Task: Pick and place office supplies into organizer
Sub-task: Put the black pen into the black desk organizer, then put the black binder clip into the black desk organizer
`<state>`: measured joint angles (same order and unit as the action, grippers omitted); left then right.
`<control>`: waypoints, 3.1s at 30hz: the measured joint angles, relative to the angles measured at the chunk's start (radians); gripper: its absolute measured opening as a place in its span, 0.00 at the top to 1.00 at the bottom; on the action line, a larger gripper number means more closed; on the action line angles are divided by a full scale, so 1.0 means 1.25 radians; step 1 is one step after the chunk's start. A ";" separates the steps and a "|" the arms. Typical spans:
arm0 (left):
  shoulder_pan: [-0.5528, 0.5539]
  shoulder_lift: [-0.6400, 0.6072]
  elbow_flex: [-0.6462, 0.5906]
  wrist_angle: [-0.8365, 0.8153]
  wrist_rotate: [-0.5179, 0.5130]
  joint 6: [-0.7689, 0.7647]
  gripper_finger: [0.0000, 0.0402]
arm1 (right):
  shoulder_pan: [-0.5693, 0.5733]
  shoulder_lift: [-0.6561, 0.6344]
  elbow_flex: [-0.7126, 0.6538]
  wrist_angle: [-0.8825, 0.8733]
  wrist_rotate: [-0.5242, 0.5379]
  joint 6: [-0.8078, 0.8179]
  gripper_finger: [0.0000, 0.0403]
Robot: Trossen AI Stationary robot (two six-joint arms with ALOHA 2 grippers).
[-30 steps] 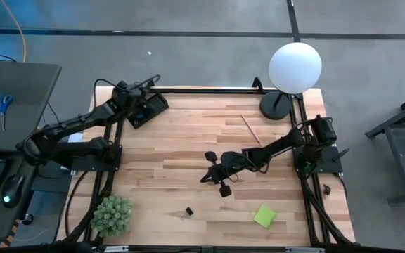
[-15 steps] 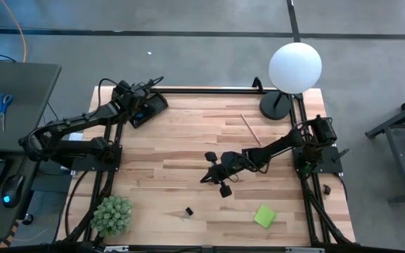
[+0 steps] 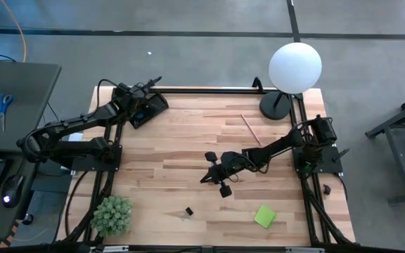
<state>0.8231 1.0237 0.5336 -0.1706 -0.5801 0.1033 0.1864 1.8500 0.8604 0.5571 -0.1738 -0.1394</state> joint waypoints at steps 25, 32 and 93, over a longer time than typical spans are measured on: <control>-0.001 -0.331 0.000 -0.034 0.479 -0.134 1.00 | -0.002 0.000 0.000 0.014 0.007 0.002 0.99; -0.068 -0.311 -0.002 0.069 0.720 -0.176 1.00 | 0.005 0.000 0.000 0.036 0.002 0.029 0.98; -0.994 0.190 -0.191 0.792 0.290 -0.149 1.00 | 0.162 0.311 0.398 -0.268 0.053 0.064 0.37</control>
<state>-0.4197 1.2607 0.2951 0.8191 -0.2180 -0.0834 0.3892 2.2387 1.3580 0.2225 -0.1070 -0.0597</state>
